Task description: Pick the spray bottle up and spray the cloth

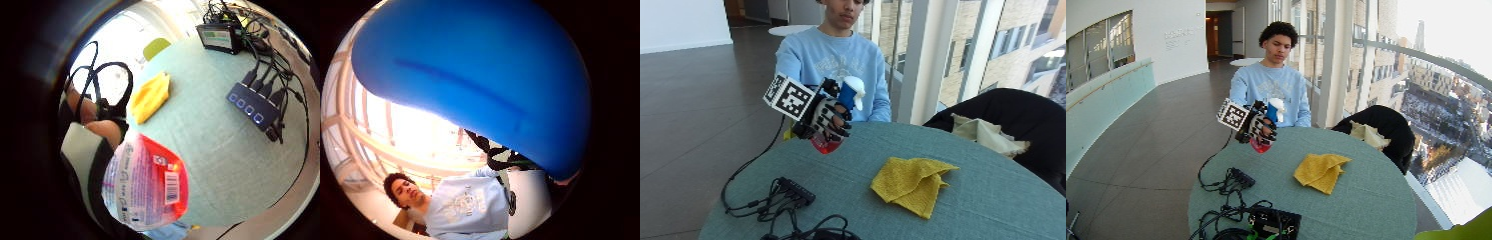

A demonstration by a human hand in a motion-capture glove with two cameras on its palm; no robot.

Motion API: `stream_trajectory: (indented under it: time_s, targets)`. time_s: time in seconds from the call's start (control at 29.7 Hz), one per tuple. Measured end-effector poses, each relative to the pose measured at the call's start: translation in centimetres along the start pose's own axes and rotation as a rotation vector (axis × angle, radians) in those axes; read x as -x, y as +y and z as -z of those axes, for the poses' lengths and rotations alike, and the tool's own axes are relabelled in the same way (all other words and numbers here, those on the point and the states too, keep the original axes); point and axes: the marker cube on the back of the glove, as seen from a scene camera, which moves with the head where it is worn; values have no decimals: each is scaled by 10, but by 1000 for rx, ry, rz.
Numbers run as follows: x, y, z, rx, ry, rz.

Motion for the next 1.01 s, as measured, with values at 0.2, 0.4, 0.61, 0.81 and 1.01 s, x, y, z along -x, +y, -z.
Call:
stream_trajectory:
  time_s: [0.2, 0.4, 0.61, 0.81, 1.01]
  targets:
    - [10, -25, -32, 218, 98, -132]
    - [8, -33, -54, 306, 100, -180]
    - [7, -34, -64, 350, 93, -207]
    - [6, -34, -67, 363, 104, -215]
    - [8, -35, -67, 377, 111, -217]
